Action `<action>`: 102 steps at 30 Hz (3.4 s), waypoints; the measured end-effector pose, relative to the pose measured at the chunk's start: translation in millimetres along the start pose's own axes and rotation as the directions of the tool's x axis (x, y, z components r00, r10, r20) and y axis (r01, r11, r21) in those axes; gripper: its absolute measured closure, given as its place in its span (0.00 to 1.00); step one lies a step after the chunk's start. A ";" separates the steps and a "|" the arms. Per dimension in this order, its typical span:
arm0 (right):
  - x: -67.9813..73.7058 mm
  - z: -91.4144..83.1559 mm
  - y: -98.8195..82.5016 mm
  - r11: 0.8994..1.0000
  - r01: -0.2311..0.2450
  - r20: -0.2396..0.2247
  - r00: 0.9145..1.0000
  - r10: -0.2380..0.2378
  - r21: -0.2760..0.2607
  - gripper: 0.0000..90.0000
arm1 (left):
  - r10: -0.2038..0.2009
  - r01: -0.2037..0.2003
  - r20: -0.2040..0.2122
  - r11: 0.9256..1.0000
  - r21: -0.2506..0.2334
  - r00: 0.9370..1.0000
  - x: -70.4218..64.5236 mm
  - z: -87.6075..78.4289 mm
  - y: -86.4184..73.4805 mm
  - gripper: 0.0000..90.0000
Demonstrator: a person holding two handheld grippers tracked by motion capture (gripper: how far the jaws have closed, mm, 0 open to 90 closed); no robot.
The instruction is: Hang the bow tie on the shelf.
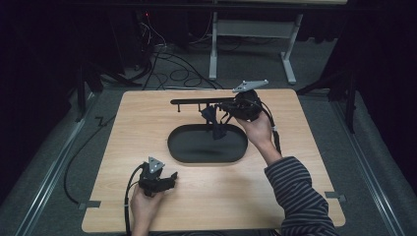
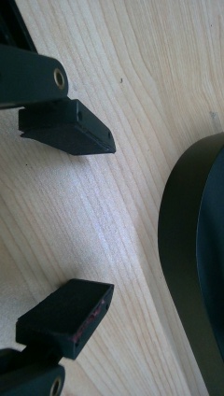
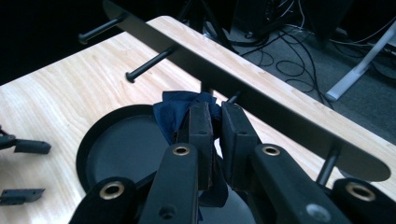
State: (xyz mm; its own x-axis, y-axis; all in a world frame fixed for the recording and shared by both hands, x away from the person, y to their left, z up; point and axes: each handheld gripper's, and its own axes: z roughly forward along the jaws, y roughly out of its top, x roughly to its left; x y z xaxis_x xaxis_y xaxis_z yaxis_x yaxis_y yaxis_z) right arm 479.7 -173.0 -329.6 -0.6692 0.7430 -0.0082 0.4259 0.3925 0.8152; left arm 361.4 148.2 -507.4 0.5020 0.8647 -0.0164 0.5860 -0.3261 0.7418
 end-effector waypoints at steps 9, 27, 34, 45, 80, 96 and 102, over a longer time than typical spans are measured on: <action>-4.5 5.1 4.4 1.000 0.000 0.026 1.000 0.000 0.002 0.94 | -0.001 0.001 0.000 1.000 0.000 1.000 0.0 0.0 0.0 0.31; -9.3 1.0 3.0 1.000 -0.018 0.059 0.998 0.019 -0.013 0.79 | -0.001 0.001 0.000 1.000 -0.002 1.000 -0.2 0.1 -0.1 0.31; -5.4 -7.3 4.9 0.999 -0.024 0.063 0.998 0.027 -0.048 0.68 | -0.001 0.001 0.000 1.000 -0.004 1.000 -0.2 0.2 -0.2 0.30; -1.2 -29.6 5.4 0.996 -0.035 0.051 0.998 0.040 -0.087 0.59 | 0.000 0.000 0.001 1.000 -0.004 1.000 -0.3 0.2 -0.2 0.30; -8.6 -72.3 -38.6 0.981 -0.116 0.006 0.993 0.118 -0.153 0.57 | 0.000 0.000 0.002 1.000 -0.003 1.000 -0.4 0.1 -0.2 0.30; -9.8 -86.1 -58.7 0.978 -0.139 0.015 0.990 0.143 -0.159 0.57 | 0.000 0.000 0.002 1.000 -0.003 1.000 -0.3 0.1 -0.2 0.30; -9.2 -88.6 -64.5 0.976 -0.151 0.013 0.988 0.155 -0.159 0.57 | 0.000 0.000 0.002 1.000 -0.003 1.000 -0.3 0.1 -0.2 0.30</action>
State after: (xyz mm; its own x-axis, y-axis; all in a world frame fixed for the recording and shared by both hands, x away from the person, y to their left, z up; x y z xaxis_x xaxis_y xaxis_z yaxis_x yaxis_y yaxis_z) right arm 404.4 -253.2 -330.7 -0.5870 0.8020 0.1106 0.4200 0.1850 0.8885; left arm 361.2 147.9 -507.5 0.5031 0.8641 -0.0177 0.5841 -0.3249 0.7438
